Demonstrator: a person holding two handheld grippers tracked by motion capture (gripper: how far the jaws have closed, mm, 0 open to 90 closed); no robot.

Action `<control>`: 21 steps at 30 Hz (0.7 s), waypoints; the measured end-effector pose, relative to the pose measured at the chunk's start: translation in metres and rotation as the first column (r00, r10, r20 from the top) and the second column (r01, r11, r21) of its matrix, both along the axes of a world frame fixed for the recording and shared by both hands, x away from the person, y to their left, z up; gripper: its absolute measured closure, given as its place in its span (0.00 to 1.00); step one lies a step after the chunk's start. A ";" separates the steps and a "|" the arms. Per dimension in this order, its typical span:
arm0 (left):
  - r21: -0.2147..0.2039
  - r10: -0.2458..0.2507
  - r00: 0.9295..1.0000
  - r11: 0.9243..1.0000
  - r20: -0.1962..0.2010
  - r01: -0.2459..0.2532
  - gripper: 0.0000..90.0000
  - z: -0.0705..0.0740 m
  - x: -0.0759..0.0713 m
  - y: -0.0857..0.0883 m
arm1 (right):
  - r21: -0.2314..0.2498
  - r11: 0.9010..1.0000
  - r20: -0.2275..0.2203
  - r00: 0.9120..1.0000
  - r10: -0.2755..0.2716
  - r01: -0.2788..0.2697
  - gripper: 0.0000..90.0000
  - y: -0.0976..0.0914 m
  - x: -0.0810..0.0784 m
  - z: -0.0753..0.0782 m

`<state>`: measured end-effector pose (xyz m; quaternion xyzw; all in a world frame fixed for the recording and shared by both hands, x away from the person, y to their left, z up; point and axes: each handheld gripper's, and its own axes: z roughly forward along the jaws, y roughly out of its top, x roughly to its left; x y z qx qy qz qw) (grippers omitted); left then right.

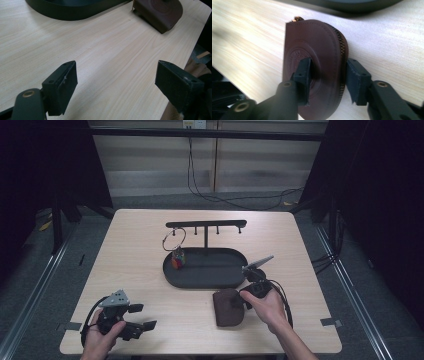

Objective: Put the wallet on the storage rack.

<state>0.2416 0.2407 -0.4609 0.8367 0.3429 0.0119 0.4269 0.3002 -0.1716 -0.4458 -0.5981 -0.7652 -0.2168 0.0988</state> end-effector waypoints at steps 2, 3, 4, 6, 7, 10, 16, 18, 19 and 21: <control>0.003 -0.001 1.000 1.000 0.000 0.001 0.20 0.000 0.000 0.000 | -0.017 1.000 0.006 1.000 0.004 -0.004 0.65 0.001 -0.002 0.003; -0.001 0.000 1.000 1.000 -0.002 0.000 0.20 0.000 0.000 0.000 | -0.025 1.000 0.010 1.000 0.005 -0.005 0.65 0.002 -0.003 0.004; 0.000 0.000 1.000 1.000 -0.001 0.000 0.20 0.000 0.000 0.000 | -0.025 1.000 0.014 1.000 0.006 -0.005 0.69 0.001 -0.004 0.006; -0.001 0.001 1.000 1.000 0.000 -0.001 0.20 0.000 0.000 0.000 | 0.002 1.000 0.023 1.000 0.001 -0.001 0.72 0.000 -0.005 0.012; 0.001 0.000 1.000 1.000 0.000 0.000 0.20 0.000 0.000 0.000 | -0.016 1.000 0.035 0.999 0.003 -0.002 0.72 0.000 -0.006 0.015; 0.007 0.000 1.000 1.000 0.001 0.000 0.20 0.000 0.001 0.000 | -0.012 1.000 0.036 0.999 0.001 -0.001 0.75 -0.002 -0.007 0.020; 0.007 0.003 1.000 1.000 -0.003 -0.003 0.20 0.000 0.001 0.001 | -0.055 0.998 0.045 0.999 0.017 -0.014 0.76 -0.001 -0.009 0.027; 0.012 0.000 1.000 1.000 -0.004 0.000 0.20 -0.001 0.002 0.001 | -0.020 1.000 0.042 0.999 0.014 -0.013 0.78 -0.002 -0.009 0.032; 0.012 0.000 1.000 1.000 -0.002 0.000 0.20 -0.001 0.002 0.001 | -0.051 0.998 0.055 0.998 0.024 -0.021 0.78 -0.001 -0.009 0.036; 0.012 -0.001 1.000 1.000 -0.003 0.001 0.20 -0.001 0.002 0.001 | -0.068 0.997 0.055 0.998 0.029 -0.026 0.80 0.000 -0.009 0.040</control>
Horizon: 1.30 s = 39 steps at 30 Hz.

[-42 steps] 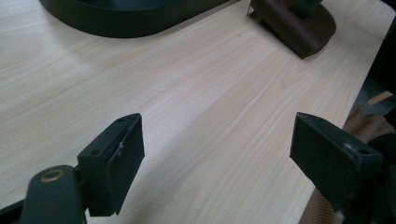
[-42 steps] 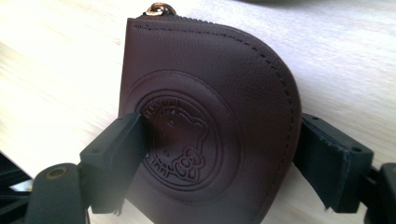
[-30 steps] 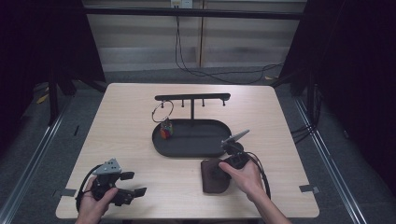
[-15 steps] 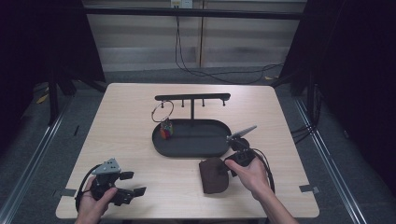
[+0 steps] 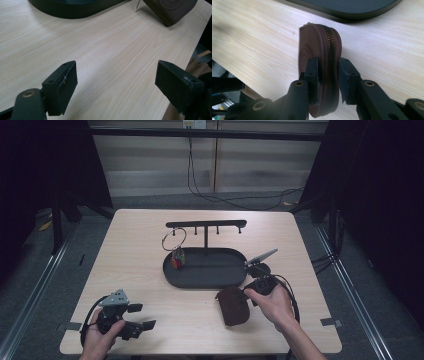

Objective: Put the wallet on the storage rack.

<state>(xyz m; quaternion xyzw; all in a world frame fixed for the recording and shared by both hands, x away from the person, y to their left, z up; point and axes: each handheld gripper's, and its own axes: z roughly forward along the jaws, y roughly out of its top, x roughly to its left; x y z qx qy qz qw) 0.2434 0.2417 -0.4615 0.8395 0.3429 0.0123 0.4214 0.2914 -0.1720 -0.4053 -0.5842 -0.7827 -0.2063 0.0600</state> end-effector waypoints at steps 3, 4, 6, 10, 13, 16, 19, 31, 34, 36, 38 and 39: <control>-0.004 0.004 1.000 1.000 0.002 -0.004 0.20 0.000 0.000 0.001 | -0.043 0.999 0.007 1.000 0.011 -0.011 0.80 0.002 0.001 0.005; -0.004 0.007 1.000 1.000 0.001 -0.007 0.20 0.000 0.000 0.001 | -0.050 0.999 0.001 1.000 0.014 -0.014 0.80 0.002 0.001 0.007; -0.001 0.004 1.000 1.000 0.000 -0.004 0.20 0.000 0.000 0.001 | -0.065 0.998 -0.001 1.000 0.014 -0.014 0.80 0.003 0.001 0.009; 0.001 -0.001 1.000 1.000 0.001 0.001 0.20 0.000 0.000 0.000 | -0.091 0.996 -0.006 1.000 0.020 -0.020 0.80 0.004 0.004 0.016; -0.001 0.004 1.000 1.000 -0.001 -0.004 0.20 0.000 0.000 0.001 | -0.110 0.994 -0.013 1.000 0.025 -0.026 0.80 0.004 0.005 0.021; 0.001 0.003 1.000 1.000 -0.001 -0.003 0.20 0.000 0.000 0.001 | -0.147 0.989 -0.020 0.999 0.032 -0.034 0.80 0.005 0.007 0.029; 0.000 0.003 1.000 1.000 0.000 -0.003 0.20 0.000 0.000 0.001 | -0.181 0.983 -0.026 0.999 0.029 -0.033 0.80 0.006 0.008 0.035; -0.003 0.006 1.000 1.000 0.002 -0.006 0.20 0.000 0.001 0.001 | -0.226 0.974 -0.042 0.999 0.017 -0.026 0.80 -0.004 0.015 0.043; -0.008 0.000 1.000 1.000 0.001 0.000 0.20 0.001 0.000 0.001 | -0.239 0.971 -0.044 0.999 0.006 -0.016 0.80 -0.007 0.017 0.046; -0.005 0.004 1.000 1.000 0.003 -0.004 0.20 0.000 0.001 0.001 | -0.246 0.969 -0.039 0.999 0.003 -0.013 0.80 -0.008 0.019 0.048; -0.006 0.002 1.000 1.000 0.001 -0.002 0.20 0.000 0.001 0.001 | -0.244 0.970 -0.038 0.999 0.001 -0.011 0.80 -0.009 0.020 0.050; -0.006 0.002 1.000 1.000 0.001 -0.002 0.20 0.000 0.001 0.001 | -0.245 0.969 -0.035 0.999 -0.002 -0.007 0.80 -0.009 0.021 0.051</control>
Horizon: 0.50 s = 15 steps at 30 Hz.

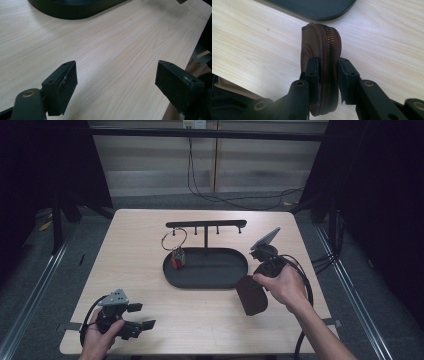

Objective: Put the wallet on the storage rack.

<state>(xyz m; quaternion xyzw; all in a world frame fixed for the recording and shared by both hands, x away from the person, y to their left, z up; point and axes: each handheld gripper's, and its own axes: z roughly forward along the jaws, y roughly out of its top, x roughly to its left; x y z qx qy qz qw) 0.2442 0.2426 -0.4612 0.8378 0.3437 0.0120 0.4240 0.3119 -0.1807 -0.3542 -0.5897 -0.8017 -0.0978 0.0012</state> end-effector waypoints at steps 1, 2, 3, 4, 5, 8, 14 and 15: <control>0.000 -0.001 1.000 1.000 -0.001 0.001 0.20 0.000 0.000 0.000 | -0.003 1.000 -0.002 1.000 0.004 -0.004 0.79 0.000 0.001 0.001; 0.000 -0.001 1.000 1.000 -0.003 0.001 0.20 0.000 0.000 0.000 | -0.003 1.000 -0.005 1.000 0.006 -0.006 0.79 0.000 0.001 0.002; -0.002 0.000 1.000 1.000 -0.006 0.000 0.20 0.000 0.000 0.000 | -0.008 1.000 -0.003 1.000 0.008 -0.008 0.79 0.001 0.002 0.002; -0.003 0.000 1.000 1.000 -0.005 0.000 0.20 0.000 0.000 0.000 | -0.016 1.000 -0.006 1.000 0.017 -0.018 0.79 0.001 0.002 0.002; -0.005 0.001 1.000 1.000 -0.005 -0.001 0.20 0.000 0.000 0.000 | -0.021 1.000 -0.007 1.000 0.022 -0.022 0.79 0.002 0.003 0.003; -0.007 -0.002 1.000 1.000 -0.006 0.002 0.19 0.000 0.000 0.001 | -0.024 0.999 -0.007 1.000 0.027 -0.027 0.79 0.004 0.005 0.004; -0.015 -0.002 1.000 1.000 -0.008 0.002 0.19 0.000 0.000 0.001 | -0.024 0.999 0.001 1.000 0.022 -0.022 0.79 0.006 0.011 0.008; -0.014 -0.002 1.000 1.000 -0.008 0.002 0.19 0.000 0.000 0.001 | -0.021 1.000 0.000 1.000 0.021 -0.021 0.79 0.006 0.013 0.009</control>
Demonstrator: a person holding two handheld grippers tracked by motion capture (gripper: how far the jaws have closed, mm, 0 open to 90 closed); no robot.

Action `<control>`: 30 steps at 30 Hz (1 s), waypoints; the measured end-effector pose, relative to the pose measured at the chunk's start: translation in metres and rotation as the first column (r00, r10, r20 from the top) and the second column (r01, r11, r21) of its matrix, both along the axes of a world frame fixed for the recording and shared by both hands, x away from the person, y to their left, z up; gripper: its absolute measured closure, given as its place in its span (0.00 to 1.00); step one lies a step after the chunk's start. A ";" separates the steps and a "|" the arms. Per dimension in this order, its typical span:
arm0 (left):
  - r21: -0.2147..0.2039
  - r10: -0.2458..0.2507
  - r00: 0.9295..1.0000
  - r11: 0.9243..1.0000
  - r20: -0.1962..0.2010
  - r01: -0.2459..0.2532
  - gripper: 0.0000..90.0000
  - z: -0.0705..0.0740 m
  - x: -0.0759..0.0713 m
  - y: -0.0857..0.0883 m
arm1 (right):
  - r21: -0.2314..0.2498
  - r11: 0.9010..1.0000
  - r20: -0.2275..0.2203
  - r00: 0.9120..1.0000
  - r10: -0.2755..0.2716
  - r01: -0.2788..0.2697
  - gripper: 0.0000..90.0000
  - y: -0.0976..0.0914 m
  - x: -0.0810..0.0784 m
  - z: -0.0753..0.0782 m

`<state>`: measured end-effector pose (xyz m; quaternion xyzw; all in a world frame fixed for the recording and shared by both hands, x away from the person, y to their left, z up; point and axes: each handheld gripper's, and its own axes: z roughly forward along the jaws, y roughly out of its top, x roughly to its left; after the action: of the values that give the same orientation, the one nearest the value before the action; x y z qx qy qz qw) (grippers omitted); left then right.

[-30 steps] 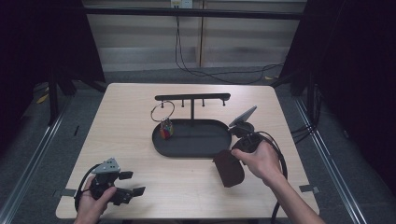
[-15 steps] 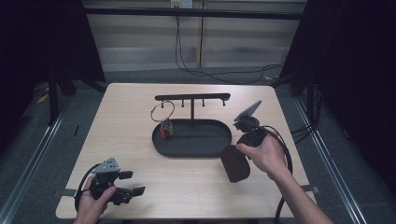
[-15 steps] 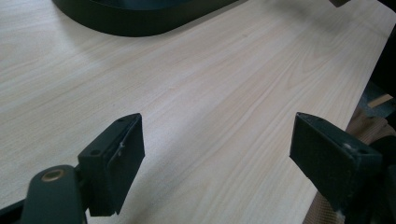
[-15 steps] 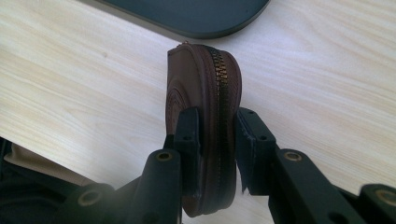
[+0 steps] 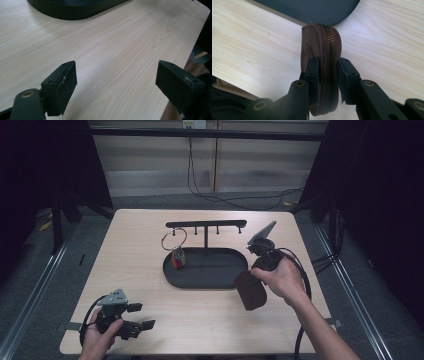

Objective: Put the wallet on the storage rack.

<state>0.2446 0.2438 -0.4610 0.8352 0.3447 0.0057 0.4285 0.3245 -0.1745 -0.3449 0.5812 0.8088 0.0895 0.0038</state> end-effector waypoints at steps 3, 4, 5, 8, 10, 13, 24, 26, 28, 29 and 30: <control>-0.001 -0.007 1.000 1.000 -0.001 0.007 0.19 0.000 0.000 0.000 | -0.002 1.000 -0.002 1.000 -0.004 0.004 0.79 0.000 0.004 0.002; 0.000 -0.005 1.000 1.000 0.002 0.005 0.19 0.001 0.000 0.000 | -0.003 1.000 -0.002 1.000 -0.004 0.004 0.79 -0.001 0.005 0.003; -0.002 -0.005 1.000 1.000 0.001 0.005 0.19 0.001 0.000 0.000 | 0.000 1.000 -0.005 1.000 -0.005 0.005 0.79 -0.001 0.006 0.004; -0.004 -0.005 1.000 1.000 0.000 0.005 0.19 0.001 0.000 0.001 | -0.004 1.000 -0.005 1.000 -0.005 0.005 0.79 0.000 0.011 0.006; -0.004 -0.003 1.000 1.000 0.000 0.003 0.19 0.001 0.000 0.001 | 0.003 1.000 0.001 1.000 -0.010 0.010 0.79 0.001 0.013 0.008; -0.003 -0.005 1.000 1.000 0.001 0.005 0.19 0.001 0.000 0.001 | -0.005 1.000 0.000 1.000 -0.004 0.004 0.79 0.003 0.018 0.009; -0.006 -0.003 1.000 1.000 0.006 0.003 0.19 0.001 -0.001 0.001 | -0.006 1.000 0.012 1.000 0.001 -0.001 0.79 0.012 0.031 0.022; -0.007 -0.004 1.000 1.000 0.004 0.004 0.19 0.001 0.000 0.001 | -0.014 1.000 0.011 1.000 0.002 -0.002 0.79 0.014 0.034 0.023; -0.009 -0.007 1.000 1.000 0.006 0.007 0.19 0.001 0.000 0.001 | -0.015 1.000 0.010 1.000 0.001 -0.001 0.79 0.015 0.038 0.023; -0.010 -0.009 1.000 1.000 0.006 0.009 0.19 0.001 -0.001 0.001 | -0.015 1.000 0.010 1.000 -0.003 0.003 0.79 0.015 0.039 0.022; -0.010 -0.009 1.000 1.000 0.006 0.009 0.19 0.001 -0.001 0.001 | -0.017 1.000 0.010 1.000 -0.009 0.009 0.79 0.015 0.041 0.022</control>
<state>0.2440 0.2444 -0.4599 0.8347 0.3395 0.0048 0.4336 0.3652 -0.1592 -0.3226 0.5843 0.8069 0.0854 0.0131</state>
